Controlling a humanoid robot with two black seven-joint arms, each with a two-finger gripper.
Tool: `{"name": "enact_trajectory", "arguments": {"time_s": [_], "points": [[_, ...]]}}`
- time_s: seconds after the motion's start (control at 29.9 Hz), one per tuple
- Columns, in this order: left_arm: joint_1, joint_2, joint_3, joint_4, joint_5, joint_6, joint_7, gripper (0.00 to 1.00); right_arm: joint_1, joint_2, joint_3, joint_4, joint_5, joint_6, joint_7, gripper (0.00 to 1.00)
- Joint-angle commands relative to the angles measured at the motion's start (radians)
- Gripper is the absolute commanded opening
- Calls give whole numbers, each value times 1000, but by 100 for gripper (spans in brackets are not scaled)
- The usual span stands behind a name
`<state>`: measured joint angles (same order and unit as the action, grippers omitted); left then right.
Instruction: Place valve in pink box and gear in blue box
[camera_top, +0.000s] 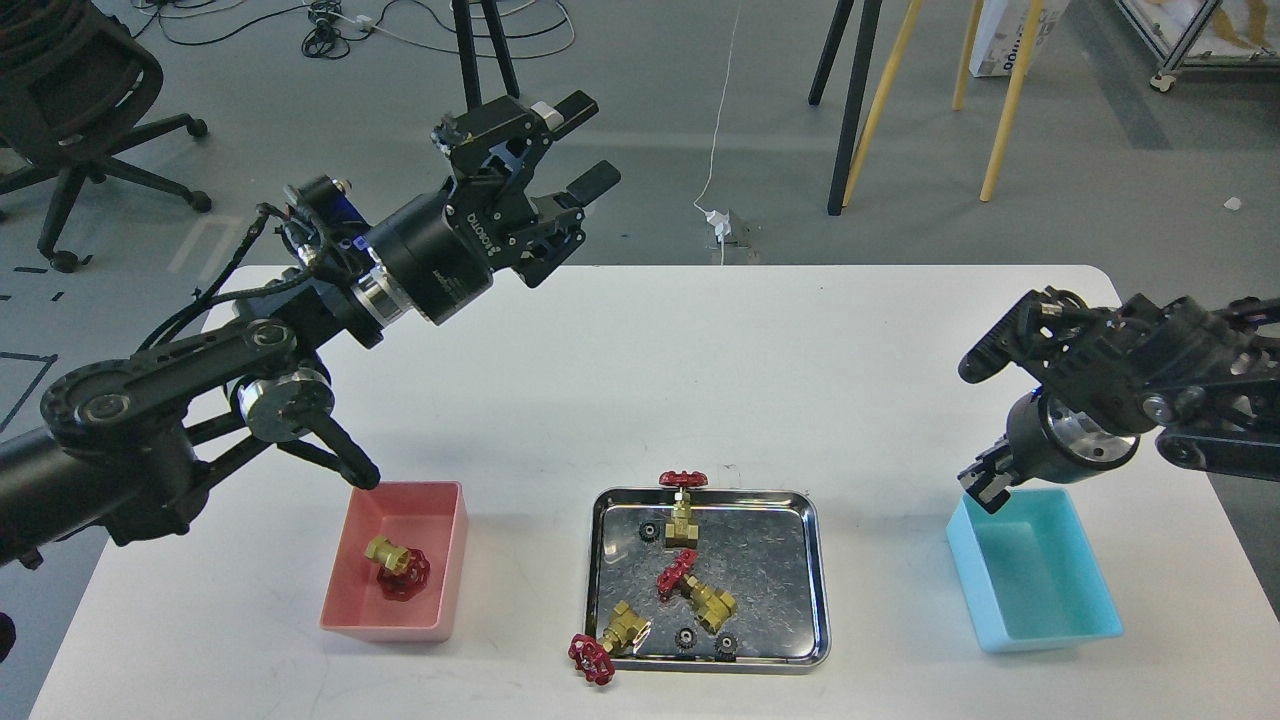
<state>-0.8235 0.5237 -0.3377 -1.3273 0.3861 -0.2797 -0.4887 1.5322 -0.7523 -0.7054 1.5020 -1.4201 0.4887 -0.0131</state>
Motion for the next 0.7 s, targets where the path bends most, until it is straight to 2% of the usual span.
{"name": "enact_trajectory", "arguments": {"time_s": [0.0, 0.1, 0.17, 0.3, 0.33, 0.37, 0.67], "points": [[18, -27, -6, -1, 20, 4, 0, 64, -6, -61, -3, 35, -13, 0, -2, 4], [17, -42, -7, -1, 20, 5, 0, 64, -18, -79, -3, 46, -34, 0, -2, 6], [17, -45, -9, -1, 20, 5, 0, 64, -32, -82, -2, 44, -31, 0, -2, 18], [17, -44, -9, -1, 20, 5, 0, 64, -43, -87, 20, 43, -14, 0, -4, 50], [17, -44, -9, -1, 20, 5, 0, 64, -44, -94, 30, 41, -8, 0, -4, 66], [17, -44, -9, -1, 20, 5, 0, 64, -46, -102, 49, 38, 7, 0, -4, 97], [1, -42, -9, 56, 20, 2, 0, 64, -113, -171, 424, -68, 338, 0, -4, 100]]}}
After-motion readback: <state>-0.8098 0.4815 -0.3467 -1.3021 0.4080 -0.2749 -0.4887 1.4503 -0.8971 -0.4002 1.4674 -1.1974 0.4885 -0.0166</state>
